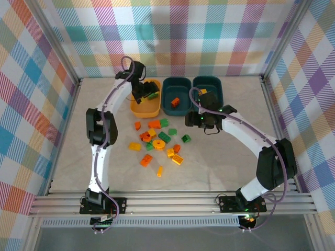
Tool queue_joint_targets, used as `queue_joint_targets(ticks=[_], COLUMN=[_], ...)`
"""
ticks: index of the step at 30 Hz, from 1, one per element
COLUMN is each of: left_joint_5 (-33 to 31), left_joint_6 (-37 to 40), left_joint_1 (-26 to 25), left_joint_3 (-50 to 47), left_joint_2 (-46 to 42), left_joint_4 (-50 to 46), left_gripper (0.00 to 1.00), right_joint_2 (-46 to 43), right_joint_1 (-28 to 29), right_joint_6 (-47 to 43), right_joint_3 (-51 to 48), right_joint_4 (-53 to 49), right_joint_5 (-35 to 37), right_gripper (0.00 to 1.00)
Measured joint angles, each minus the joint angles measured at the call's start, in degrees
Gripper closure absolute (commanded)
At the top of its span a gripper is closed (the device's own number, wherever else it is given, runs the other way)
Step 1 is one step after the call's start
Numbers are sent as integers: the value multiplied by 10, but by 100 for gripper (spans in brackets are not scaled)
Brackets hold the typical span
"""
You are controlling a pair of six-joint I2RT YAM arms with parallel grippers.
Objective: Sort the legos into containers by color
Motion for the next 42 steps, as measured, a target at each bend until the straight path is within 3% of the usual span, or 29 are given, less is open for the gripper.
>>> queue_joint_targets(ticks=[8,13,17,28,37,42], left_joint_5=[-2,-6,-4,-4,-4,-17], left_joint_6=[-18,-33,-46,-54,-56,-61], left_joint_1=[0,0,0,0,0,1], left_joint_3=[-421,-613,-714,-735,-711,-709], left_joint_2=[-352,-447,-478,-530,-516,-509], left_joint_4=[134,187,197,215,215,205], left_gripper=[17,16,16,16,16,16], right_joint_2=[87,135,183,196,173,160], right_joint_1=[28,28,28,26,35,52], right_joint_6=[7,0,-5,-8,-6,-7], right_joint_3=[-4,-3,3,16,23,98], right_joint_4=[2,3,5,9,3,-5], right_joint_5=[-5,-26,-43,-47,-41,-36], right_gripper=[28,32,43,65,67,67])
